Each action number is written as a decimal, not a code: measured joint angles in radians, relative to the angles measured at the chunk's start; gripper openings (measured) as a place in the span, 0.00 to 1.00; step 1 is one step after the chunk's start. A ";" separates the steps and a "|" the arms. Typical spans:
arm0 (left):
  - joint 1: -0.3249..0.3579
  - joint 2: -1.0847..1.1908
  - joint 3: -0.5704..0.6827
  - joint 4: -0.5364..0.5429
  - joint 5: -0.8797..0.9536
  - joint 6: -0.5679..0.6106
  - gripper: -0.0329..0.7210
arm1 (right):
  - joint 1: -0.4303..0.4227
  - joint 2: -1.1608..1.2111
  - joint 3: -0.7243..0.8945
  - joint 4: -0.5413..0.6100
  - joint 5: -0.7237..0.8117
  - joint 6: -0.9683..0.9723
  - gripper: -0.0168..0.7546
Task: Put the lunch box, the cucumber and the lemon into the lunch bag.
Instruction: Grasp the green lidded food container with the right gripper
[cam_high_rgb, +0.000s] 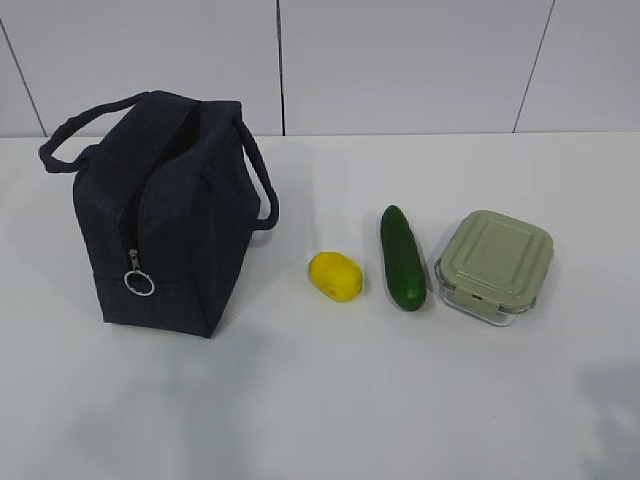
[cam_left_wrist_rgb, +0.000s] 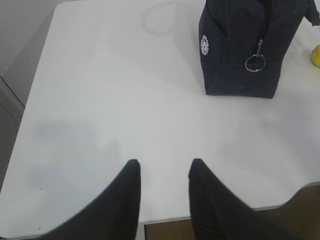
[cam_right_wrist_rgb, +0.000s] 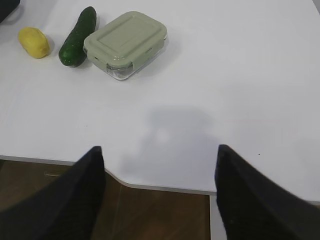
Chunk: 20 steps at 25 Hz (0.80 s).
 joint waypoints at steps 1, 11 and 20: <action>0.000 0.000 0.000 -0.001 0.000 0.000 0.36 | 0.000 0.000 0.000 0.000 0.000 0.000 0.70; 0.000 0.000 0.000 -0.001 0.000 0.000 0.36 | 0.000 0.000 -0.002 -0.029 -0.012 0.000 0.69; 0.000 0.000 0.000 -0.002 0.000 0.000 0.36 | 0.000 0.071 -0.074 -0.022 -0.039 0.082 0.69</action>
